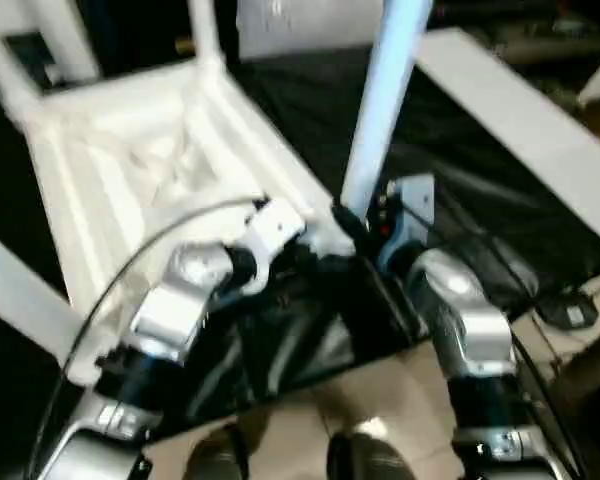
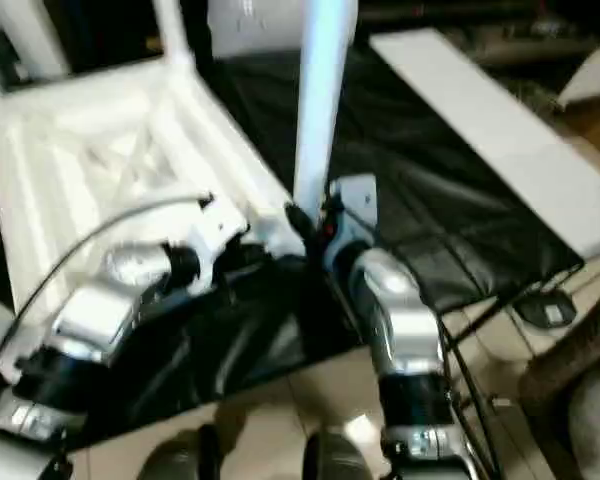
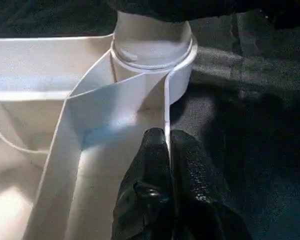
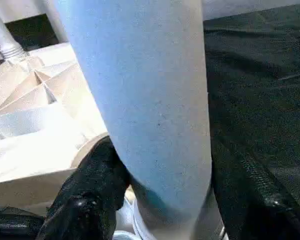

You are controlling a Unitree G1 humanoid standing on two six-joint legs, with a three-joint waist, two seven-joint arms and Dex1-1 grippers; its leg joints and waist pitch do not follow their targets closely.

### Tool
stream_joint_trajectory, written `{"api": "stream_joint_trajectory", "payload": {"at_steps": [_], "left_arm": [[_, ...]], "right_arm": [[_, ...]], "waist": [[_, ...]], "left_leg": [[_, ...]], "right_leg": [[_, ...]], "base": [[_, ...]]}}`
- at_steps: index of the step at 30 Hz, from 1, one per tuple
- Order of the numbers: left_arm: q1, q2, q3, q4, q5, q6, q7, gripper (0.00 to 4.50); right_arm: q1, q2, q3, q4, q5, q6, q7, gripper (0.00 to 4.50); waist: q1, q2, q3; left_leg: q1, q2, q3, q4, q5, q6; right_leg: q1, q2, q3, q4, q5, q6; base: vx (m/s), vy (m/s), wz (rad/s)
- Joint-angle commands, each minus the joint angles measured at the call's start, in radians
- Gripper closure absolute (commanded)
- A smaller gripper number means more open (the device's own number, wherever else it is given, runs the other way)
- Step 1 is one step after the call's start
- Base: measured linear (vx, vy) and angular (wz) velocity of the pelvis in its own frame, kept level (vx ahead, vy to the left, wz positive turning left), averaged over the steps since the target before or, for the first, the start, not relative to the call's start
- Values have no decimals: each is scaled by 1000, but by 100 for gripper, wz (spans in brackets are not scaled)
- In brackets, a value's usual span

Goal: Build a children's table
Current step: Rotate leg to tighten

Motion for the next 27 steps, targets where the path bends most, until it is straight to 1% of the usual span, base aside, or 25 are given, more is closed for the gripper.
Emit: {"api": "stream_joint_trajectory", "payload": {"at_steps": [1,2,3,4,5,6,7,9,10,11,12,13,14,16,17,18,19,20,21,22,23,24,25,26,27], "left_arm": [[-15,-5,-27,-23,-26,-54,-33,450],[-14,14,-27,-18,-24,-70,-42,450],[-13,20,-27,-16,-23,-75,-45,450],[-14,41,-22,-8,-25,-88,-53,450],[-15,46,-19,-4,-26,-90,-55,450],[-18,71,-11,11,-23,-130,-80,450],[-18,77,-10,15,-21,-142,-86,450],[-22,103,2,33,-19,-171,-96,450],[-24,111,13,41,-27,-183,-106,450],[-24,119,26,45,-38,-194,-115,450],[-24,123,33,46,-46,-200,-121,450],[-20,128,48,35,-67,-201,-133,450],[-14,130,63,19,-94,-190,-148,450],[4,125,92,-22,-143,-171,-163,397],[17,121,104,-50,-169,-148,-166,397],[30,119,110,-74,-188,-138,-170,397],[38,118,113,-87,-199,-133,-172,391],[54,111,120,-108,-209,-128,-160,391],[64,106,125,-121,-214,-127,-150,377],[97,91,132,-161,-215,-116,-115,361],[110,89,131,-175,-213,-116,-106,354],[118,88,131,-183,-212,-117,-100,346],[135,85,131,-201,-207,-113,-86,331],[146,82,133,-214,-203,-108,-76,331],[165,78,137,-234,-198,-103,-59,318]], "right_arm": [[34,-15,85,13,10,18,78,151],[48,-37,76,2,13,20,101,141],[52,-43,73,-2,15,21,108,141],[69,-75,64,-19,16,23,134,118],[74,-88,61,-27,17,25,142,111],[94,-122,49,-53,48,19,187,111],[98,-128,46,-59,58,17,199,98],[120,-177,50,-81,74,-7,270,75],[130,-203,53,-89,77,-23,303,67],[139,-231,53,-97,84,-36,336,61],[144,-246,53,-101,89,-44,353,61],[148,-266,44,-107,96,-54,374,33],[150,-283,36,-118,111,-54,398,33],[154,-307,21,-149,146,-44,440,14],[156,-319,14,-172,175,-32,469,14],[158,-330,9,-196,203,-14,493,6],[159,-337,6,-212,222,-3,509,2],[161,-349,4,-242,258,30,531,2],[162,-356,3,-261,282,51,544,0],[157,-360,3,-301,324,81,560,0],[155,-359,4,-314,341,87,564,0],[153,-359,5,-322,352,91,566,0],[145,-349,4,-334,372,100,560,0],[139,-342,3,-342,386,105,555,0],[127,-328,5,-346,388,100,542,0]], "waist": [[-10,11,-83],[-11,11,-83],[-9,2,-81],[-7,4,-81],[-4,5,-80],[1,2,-82],[4,1,-83],[2,3,-82],[5,1,-82],[6,4,-83],[4,2,-82],[5,5,-81],[4,2,-82],[4,2,-83],[3,0,-84],[5,1,-86],[8,3,-85],[8,3,-82],[8,1,-80],[9,2,-77],[9,1,-75],[8,1,-74],[8,-1,-72],[8,0,-72],[8,0,-68]], "left_leg": [[20,72,-22,-83,-226,0],[17,71,-19,-85,-224,14],[15,66,-10,-82,-232,38],[18,65,-4,-79,-233,48],[21,66,4,-77,-220,65],[21,66,10,-75,-198,77],[20,67,12,-75,-175,89],[21,68,15,-75,-167,99],[22,69,17,-74,-173,103],[22,69,18,-74,-173,104],[21,70,18,-75,-174,106],[22,71,18,-75,-181,105],[21,71,19,-74,-183,104],[19,69,21,-72,-166,111],[17,69,21,-70,-157,116],[15,68,24,-67,-141,124],[21,73,26,-67,-136,136],[20,73,26,-68,-138,141],[21,74,27,-68,-143,150],[20,75,26,-68,-157,150],[21,76,26,-70,-165,148],[23,75,27,-71,-182,140],[26,75,28,-72,-202,128],[26,75,27,-73,-209,120],[25,76,26,-76,-222,106]], "right_leg": [[49,-58,55,-104,-193,-185],[55,-56,52,-105,-148,-202],[62,-64,56,-110,-136,-215],[59,-67,58,-115,-139,-222],[58,-69,61,-119,-140,-228],[62,-71,61,-121,-127,-231],[65,-70,60,-119,-108,-228],[63,-68,59,-119,-90,-234],[64,-68,59,-120,-96,-231],[65,-69,60,-119,-94,-232],[64,-69,60,-120,-99,-236],[63,-70,59,-120,-116,-238],[64,-70,59,-120,-118,-239],[67,-70,59,-117,-104,-248],[69,-71,60,-117,-94,-250],[70,-71,59,-112,-69,-259],[64,-70,61,-112,-47,-276],[62,-67,60,-112,-42,-279],[63,-64,60,-112,-44,-279],[63,-65,59,-115,-70,-272],[61,-66,59,-118,-88,-267],[57,-65,60,-123,-134,-254],[53,-64,60,-128,-182,-239],[53,-65,61,-129,-200,-234],[50,-65,61,-132,-236,-222]], "base": [[0,0,0],[0,0,0],[0,0,0],[0,0,0],[0,0,0],[0,0,0],[0,0,0],[0,0,0],[0,0,0],[0,0,0],[0,0,0],[0,0,0],[0,0,0],[0,0,0],[0,0,0],[0,0,0],[0,0,0],[0,0,0],[0,0,0],[0,0,0],[0,0,0],[0,0,0],[0,0,0],[0,0,0],[0,0,0]]}}
